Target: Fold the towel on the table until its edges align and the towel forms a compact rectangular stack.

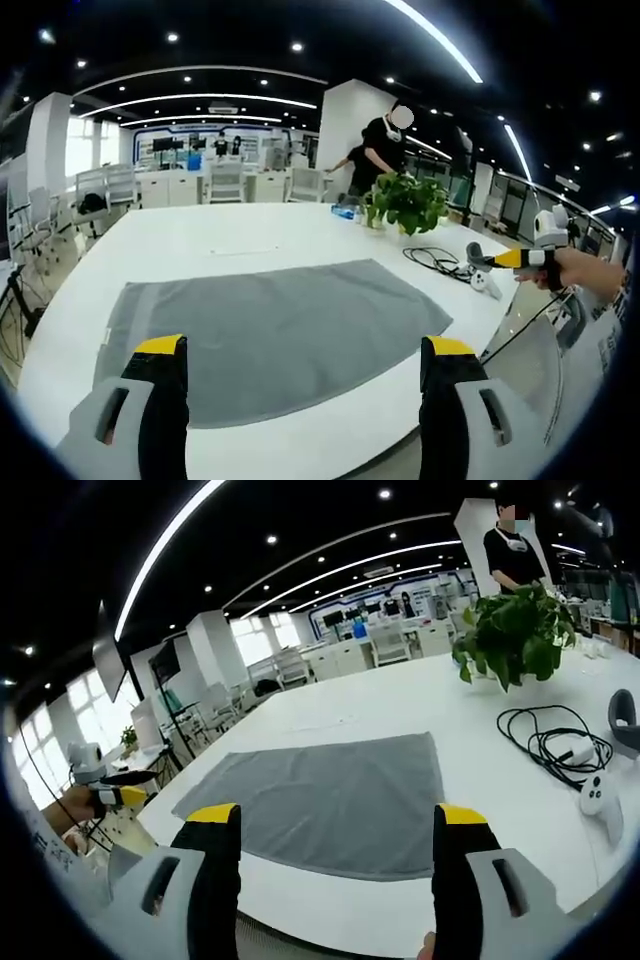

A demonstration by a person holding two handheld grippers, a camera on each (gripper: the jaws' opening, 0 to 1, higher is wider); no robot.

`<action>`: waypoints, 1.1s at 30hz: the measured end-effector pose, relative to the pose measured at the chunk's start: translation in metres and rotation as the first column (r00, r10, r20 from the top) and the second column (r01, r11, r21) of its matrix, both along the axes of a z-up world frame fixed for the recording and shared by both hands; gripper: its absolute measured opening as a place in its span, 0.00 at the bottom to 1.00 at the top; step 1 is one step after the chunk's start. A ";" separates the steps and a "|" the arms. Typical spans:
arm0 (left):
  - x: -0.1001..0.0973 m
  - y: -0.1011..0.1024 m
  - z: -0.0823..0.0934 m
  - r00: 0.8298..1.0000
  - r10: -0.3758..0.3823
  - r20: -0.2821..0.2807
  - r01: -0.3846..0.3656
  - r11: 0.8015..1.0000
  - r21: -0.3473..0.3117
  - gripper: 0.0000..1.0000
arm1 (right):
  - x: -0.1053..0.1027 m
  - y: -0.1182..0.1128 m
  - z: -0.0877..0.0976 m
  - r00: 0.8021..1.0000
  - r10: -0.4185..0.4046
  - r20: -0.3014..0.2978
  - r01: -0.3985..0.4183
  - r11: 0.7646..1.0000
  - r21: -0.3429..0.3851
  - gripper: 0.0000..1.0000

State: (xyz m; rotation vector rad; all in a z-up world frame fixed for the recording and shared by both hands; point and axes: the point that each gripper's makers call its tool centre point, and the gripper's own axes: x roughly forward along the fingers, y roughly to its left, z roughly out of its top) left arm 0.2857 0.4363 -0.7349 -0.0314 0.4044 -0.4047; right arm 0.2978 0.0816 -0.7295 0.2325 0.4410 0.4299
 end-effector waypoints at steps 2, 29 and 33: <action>0.003 -0.001 0.001 1.000 0.001 0.002 -0.001 1.000 -0.011 0.99 | 0.003 -0.001 0.002 1.000 -0.001 0.004 0.001 1.000 -0.004 0.78; 0.006 -0.027 0.001 0.993 -0.120 -0.003 0.120 0.992 0.025 0.99 | 0.013 0.014 0.006 1.000 0.006 0.019 -0.006 1.000 0.011 0.78; 0.006 -0.029 0.003 0.993 -0.122 0.002 0.122 0.992 0.021 0.99 | 0.014 0.015 0.007 1.000 0.004 0.023 -0.004 1.000 0.015 0.77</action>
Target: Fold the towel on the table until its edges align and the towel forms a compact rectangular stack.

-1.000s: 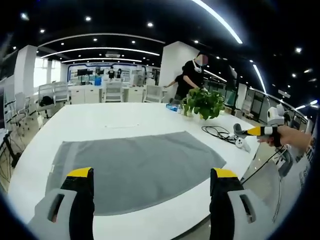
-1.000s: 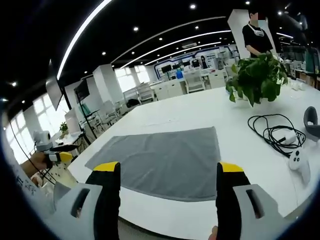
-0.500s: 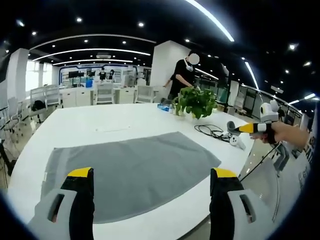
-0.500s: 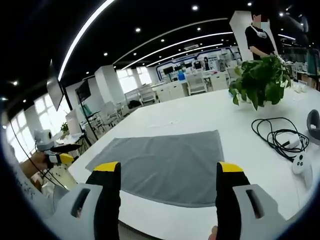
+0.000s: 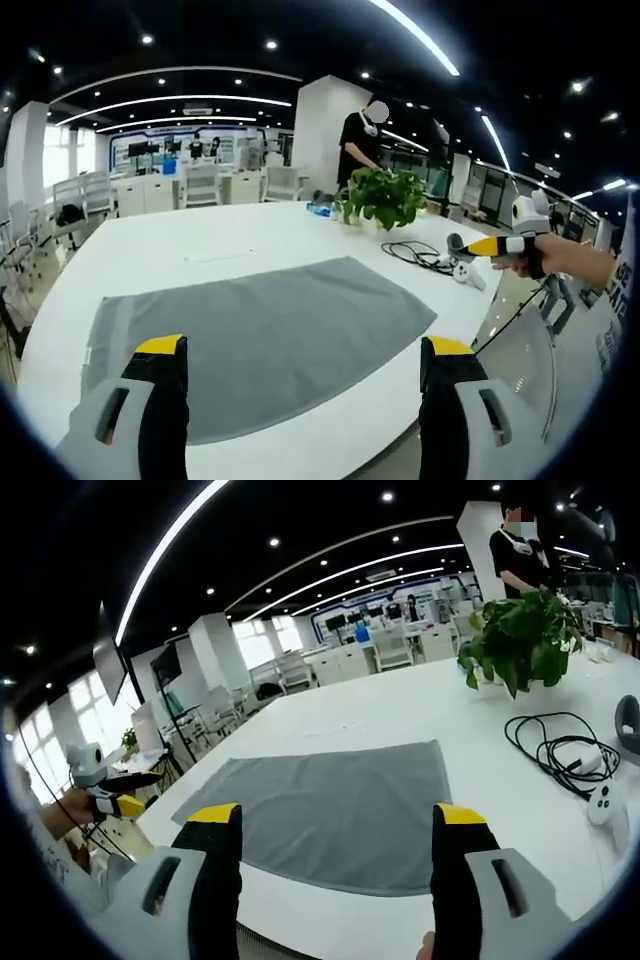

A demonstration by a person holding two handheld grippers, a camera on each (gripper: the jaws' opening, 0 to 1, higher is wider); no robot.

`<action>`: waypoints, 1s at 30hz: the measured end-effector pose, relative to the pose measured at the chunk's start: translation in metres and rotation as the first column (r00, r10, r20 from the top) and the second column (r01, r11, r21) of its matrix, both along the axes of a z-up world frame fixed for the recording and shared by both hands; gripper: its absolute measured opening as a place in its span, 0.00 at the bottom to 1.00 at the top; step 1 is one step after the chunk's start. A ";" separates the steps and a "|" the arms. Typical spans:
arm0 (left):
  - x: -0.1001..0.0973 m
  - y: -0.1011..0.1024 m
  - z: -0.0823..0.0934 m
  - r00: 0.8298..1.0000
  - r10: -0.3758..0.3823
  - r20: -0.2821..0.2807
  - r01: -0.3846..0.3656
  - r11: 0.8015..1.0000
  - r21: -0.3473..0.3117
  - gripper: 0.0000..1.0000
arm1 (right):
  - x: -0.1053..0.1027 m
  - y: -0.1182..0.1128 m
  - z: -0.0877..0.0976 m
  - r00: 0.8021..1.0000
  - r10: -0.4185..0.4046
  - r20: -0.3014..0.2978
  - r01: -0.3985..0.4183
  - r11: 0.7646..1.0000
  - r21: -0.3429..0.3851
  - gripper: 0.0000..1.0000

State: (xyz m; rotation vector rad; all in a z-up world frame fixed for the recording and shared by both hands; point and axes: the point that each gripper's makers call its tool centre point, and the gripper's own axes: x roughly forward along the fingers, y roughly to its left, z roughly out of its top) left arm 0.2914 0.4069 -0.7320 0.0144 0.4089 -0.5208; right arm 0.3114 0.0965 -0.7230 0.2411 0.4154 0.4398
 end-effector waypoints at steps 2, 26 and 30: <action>0.000 -0.002 0.000 1.000 -0.007 -0.001 0.007 1.000 0.004 0.99 | 0.000 0.001 0.000 1.000 0.001 0.001 -0.001 1.000 -0.001 0.77; 0.025 -0.080 0.000 0.985 -0.170 0.004 0.170 0.985 0.009 0.99 | 0.015 -0.046 0.012 0.998 -0.048 0.037 0.050 0.997 -0.057 0.76; 0.027 -0.097 0.000 0.977 -0.213 0.004 0.213 0.977 0.028 0.99 | 0.023 -0.057 0.014 0.997 -0.057 0.043 0.060 0.996 -0.069 0.75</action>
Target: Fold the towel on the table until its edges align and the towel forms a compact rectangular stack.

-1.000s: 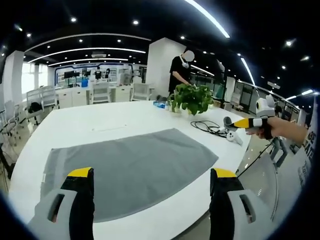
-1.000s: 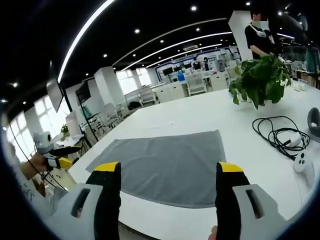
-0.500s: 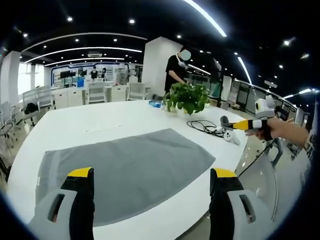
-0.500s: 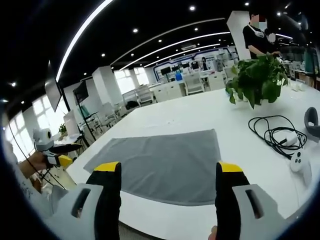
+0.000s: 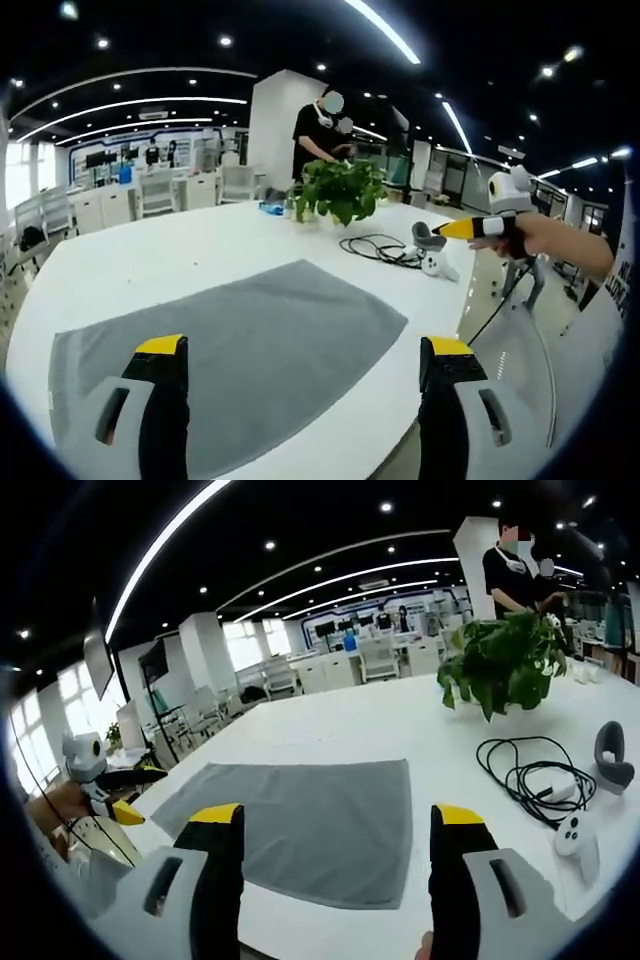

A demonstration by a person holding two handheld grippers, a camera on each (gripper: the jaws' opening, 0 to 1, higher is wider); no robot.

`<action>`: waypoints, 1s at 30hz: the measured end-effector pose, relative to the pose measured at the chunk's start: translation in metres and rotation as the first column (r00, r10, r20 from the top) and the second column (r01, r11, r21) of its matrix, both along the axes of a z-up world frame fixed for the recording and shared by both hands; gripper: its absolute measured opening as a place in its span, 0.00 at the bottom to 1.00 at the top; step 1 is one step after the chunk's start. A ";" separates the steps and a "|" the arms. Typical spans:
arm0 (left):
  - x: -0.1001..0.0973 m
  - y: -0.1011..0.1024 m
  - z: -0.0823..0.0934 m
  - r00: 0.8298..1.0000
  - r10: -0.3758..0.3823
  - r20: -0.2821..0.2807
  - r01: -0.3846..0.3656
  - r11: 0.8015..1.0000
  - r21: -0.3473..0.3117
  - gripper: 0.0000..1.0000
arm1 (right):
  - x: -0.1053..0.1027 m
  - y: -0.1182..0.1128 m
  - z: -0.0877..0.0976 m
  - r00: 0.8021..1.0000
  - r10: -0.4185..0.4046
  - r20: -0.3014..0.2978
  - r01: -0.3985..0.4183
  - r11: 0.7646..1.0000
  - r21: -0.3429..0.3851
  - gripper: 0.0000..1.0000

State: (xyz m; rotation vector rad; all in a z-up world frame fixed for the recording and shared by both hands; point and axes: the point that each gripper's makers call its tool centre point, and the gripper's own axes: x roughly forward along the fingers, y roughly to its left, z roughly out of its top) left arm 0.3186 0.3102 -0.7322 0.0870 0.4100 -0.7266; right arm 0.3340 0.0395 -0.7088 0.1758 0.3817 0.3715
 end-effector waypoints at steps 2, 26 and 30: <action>0.001 -0.010 0.000 1.000 -0.021 0.000 0.021 1.000 0.005 0.99 | 0.004 -0.005 0.002 1.000 -0.004 0.004 0.004 1.000 -0.004 0.75; 0.023 -0.122 -0.032 0.951 -0.307 -0.033 0.308 0.941 0.139 0.98 | 0.085 -0.018 -0.006 0.999 0.051 -0.001 -0.051 0.998 -0.024 0.70; 0.017 -0.144 -0.049 0.932 -0.356 -0.068 0.363 0.918 0.161 0.98 | 0.100 -0.019 -0.013 0.998 0.059 -0.008 -0.060 0.998 -0.020 0.70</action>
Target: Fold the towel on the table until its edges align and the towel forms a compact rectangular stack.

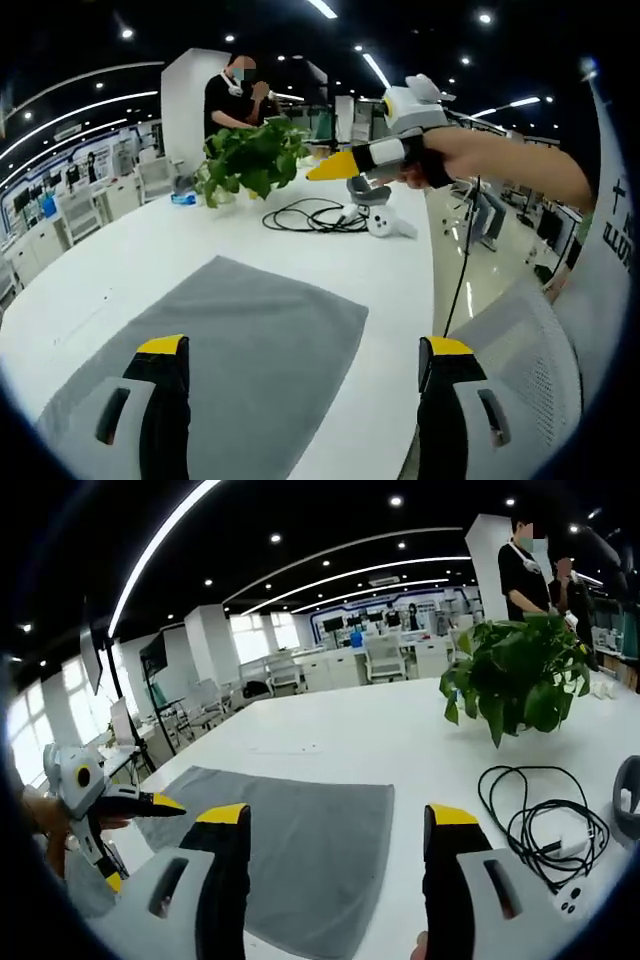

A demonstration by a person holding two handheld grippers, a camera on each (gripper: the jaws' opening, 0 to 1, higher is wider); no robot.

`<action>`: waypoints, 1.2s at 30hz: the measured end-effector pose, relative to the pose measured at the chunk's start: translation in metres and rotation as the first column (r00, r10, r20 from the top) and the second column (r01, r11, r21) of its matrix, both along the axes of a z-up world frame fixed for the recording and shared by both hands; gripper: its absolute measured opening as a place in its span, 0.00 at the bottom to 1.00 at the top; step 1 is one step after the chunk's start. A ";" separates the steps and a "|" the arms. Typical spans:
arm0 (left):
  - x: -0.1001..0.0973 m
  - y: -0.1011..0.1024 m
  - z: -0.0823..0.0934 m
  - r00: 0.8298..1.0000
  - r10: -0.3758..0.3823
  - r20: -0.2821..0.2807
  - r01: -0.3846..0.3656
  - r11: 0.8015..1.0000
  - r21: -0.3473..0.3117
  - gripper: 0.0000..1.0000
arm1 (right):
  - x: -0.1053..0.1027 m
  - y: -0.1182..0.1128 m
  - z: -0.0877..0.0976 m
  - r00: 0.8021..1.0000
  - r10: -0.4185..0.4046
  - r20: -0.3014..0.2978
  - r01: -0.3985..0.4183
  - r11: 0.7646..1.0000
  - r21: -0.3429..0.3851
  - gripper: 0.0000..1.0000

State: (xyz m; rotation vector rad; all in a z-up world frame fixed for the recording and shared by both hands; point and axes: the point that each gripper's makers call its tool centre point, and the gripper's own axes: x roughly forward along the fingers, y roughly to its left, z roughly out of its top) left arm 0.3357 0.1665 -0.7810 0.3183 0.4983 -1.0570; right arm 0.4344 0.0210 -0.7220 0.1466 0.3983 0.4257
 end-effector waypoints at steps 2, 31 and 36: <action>-0.001 -0.010 -0.007 1.000 -0.024 -0.006 0.024 1.000 0.009 0.97 | 0.008 0.000 -0.004 1.000 0.004 -0.004 -0.004 1.000 0.002 0.69; 0.011 -0.099 -0.059 0.965 -0.257 0.062 0.253 0.966 0.060 0.75 | 0.085 0.004 -0.094 0.989 0.051 -0.142 -0.057 0.998 -0.040 0.61; 0.009 -0.113 -0.065 0.953 -0.293 0.076 0.289 0.955 0.062 0.69 | 0.093 0.006 -0.106 0.984 0.059 -0.166 -0.066 0.997 -0.037 0.59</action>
